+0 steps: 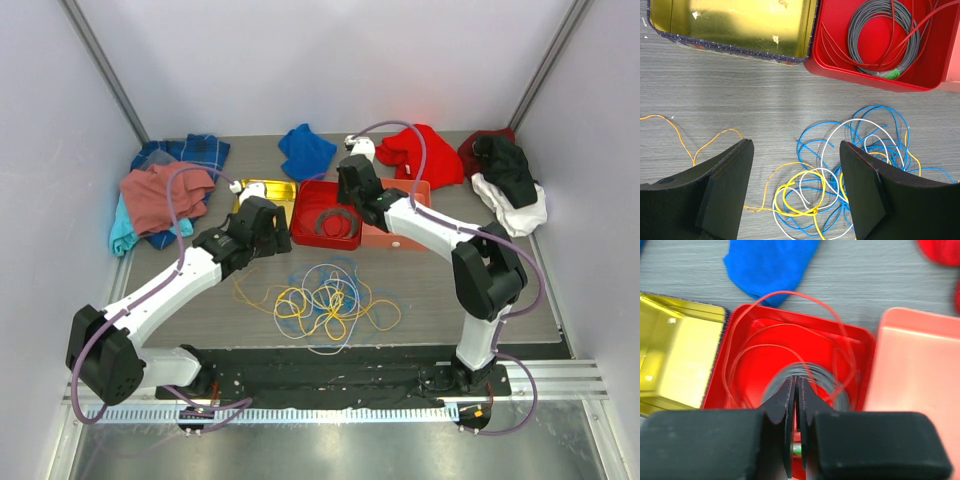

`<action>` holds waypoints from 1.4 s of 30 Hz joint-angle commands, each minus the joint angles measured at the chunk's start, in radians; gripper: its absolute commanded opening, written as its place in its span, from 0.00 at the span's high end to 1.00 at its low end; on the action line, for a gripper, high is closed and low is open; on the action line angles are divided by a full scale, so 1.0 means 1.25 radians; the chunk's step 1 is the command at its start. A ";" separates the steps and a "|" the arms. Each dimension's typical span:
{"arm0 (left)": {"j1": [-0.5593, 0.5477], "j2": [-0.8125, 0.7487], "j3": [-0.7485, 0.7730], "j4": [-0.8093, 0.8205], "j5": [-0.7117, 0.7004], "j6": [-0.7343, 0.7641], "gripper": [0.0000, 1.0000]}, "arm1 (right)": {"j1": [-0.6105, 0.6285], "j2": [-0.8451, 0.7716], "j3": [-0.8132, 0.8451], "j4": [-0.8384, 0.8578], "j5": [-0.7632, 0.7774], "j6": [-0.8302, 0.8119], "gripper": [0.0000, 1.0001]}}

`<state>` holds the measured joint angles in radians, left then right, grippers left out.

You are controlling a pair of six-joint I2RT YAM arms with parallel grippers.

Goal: Untangle the cables

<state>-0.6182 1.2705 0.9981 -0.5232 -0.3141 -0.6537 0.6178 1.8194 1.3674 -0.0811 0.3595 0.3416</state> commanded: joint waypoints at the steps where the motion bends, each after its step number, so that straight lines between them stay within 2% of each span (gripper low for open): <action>1: -0.001 -0.009 0.031 0.003 -0.009 -0.001 0.26 | -0.003 0.051 0.008 0.060 -0.069 0.078 0.93; 6: -0.001 -0.017 0.016 0.005 -0.013 0.000 0.26 | -0.001 0.045 -0.080 0.105 -0.111 0.133 0.99; 11: -0.001 -0.010 0.015 0.010 -0.004 -0.004 0.26 | 0.011 0.023 -0.133 0.109 -0.123 0.140 0.99; 16: -0.002 -0.010 0.016 0.014 0.000 -0.005 0.26 | 0.015 0.012 -0.143 0.108 -0.138 0.127 0.99; 19: -0.001 -0.011 0.016 0.014 -0.003 -0.005 0.26 | 0.015 -0.028 -0.136 0.115 -0.105 0.108 0.99; 22: -0.001 -0.020 0.020 0.011 -0.011 -0.005 0.26 | 0.015 -0.077 -0.117 0.136 -0.086 0.088 0.86; 23: -0.001 -0.026 0.024 0.011 -0.017 -0.002 0.25 | 0.015 -0.110 -0.111 0.146 -0.075 0.083 0.75; 28: -0.001 -0.041 0.041 0.000 -0.036 0.009 0.25 | 0.014 -0.209 -0.073 0.139 -0.029 0.059 0.49; 29: -0.001 -0.043 0.041 0.000 -0.037 0.009 0.24 | 0.014 -0.243 -0.075 0.129 -0.020 0.060 0.40; 30: -0.001 -0.047 0.040 -0.001 -0.036 0.010 0.24 | 0.015 -0.256 -0.086 0.121 -0.001 0.067 0.25; 31: -0.001 -0.048 0.040 -0.002 -0.033 0.009 0.24 | 0.013 -0.274 -0.092 0.112 0.010 0.074 0.15; 33: -0.001 -0.048 0.037 -0.004 -0.029 0.008 0.24 | 0.015 -0.325 -0.140 0.078 0.037 0.117 0.03; 34: -0.001 -0.052 0.034 -0.006 -0.022 0.003 0.24 | 0.015 -0.345 -0.166 0.076 0.046 0.135 0.00; 39: -0.001 -0.067 0.008 -0.005 0.003 0.005 0.23 | 0.028 -0.477 -0.349 0.032 0.029 0.182 0.00; 42: -0.001 -0.087 -0.025 0.020 0.039 -0.001 0.24 | 0.125 -0.560 -0.414 -0.001 0.116 0.142 0.00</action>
<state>-0.6178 1.2160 1.0000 -0.5304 -0.3130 -0.6502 0.6598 1.2098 0.9463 -0.0113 0.3920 0.5293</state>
